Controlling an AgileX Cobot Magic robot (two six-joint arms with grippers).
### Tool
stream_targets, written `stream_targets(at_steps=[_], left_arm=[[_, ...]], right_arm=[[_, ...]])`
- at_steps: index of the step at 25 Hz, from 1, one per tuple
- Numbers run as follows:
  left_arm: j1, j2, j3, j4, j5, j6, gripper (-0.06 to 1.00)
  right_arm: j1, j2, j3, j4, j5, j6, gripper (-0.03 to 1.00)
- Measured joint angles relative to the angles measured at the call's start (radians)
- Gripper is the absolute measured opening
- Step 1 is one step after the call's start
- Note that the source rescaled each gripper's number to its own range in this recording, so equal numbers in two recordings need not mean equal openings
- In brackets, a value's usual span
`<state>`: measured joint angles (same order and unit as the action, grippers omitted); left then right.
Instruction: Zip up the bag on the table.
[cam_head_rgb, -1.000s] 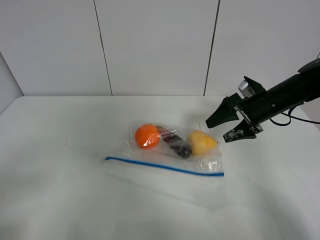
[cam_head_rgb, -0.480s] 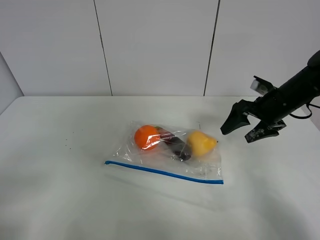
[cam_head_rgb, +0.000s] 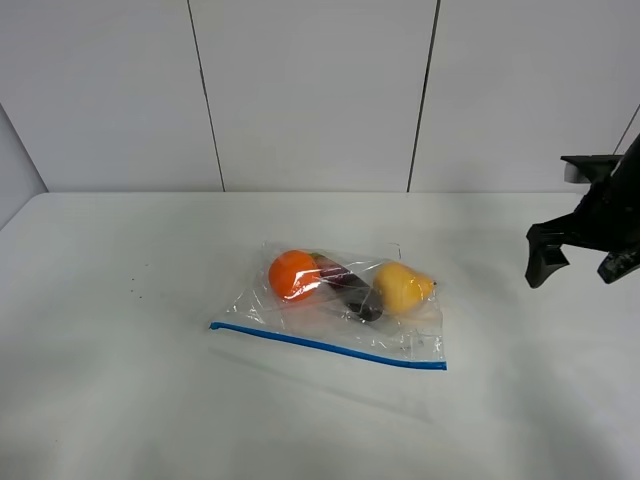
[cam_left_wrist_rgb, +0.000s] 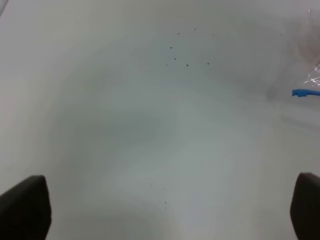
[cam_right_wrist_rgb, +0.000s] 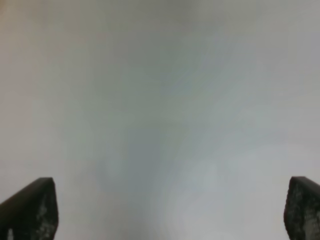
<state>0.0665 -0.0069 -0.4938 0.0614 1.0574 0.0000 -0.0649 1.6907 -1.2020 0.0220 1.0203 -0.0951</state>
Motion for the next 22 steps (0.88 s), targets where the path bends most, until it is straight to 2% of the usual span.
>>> stream_targets(at_steps=[5, 13, 22], left_arm=[[0.000, 0.000, 0.000, 0.000, 0.000, 0.000, 1.00], [0.000, 0.000, 0.000, 0.000, 0.000, 0.000, 1.00], [0.000, 0.000, 0.000, 0.000, 0.000, 0.000, 1.00]], right_arm=[[0.000, -0.031, 0.000, -0.078, 0.000, 0.038, 1.00], [0.000, -0.036, 0.000, -0.084, -0.040, 0.080, 1.00], [0.000, -0.115, 0.000, -0.085, -0.023, 0.082, 1.00]])
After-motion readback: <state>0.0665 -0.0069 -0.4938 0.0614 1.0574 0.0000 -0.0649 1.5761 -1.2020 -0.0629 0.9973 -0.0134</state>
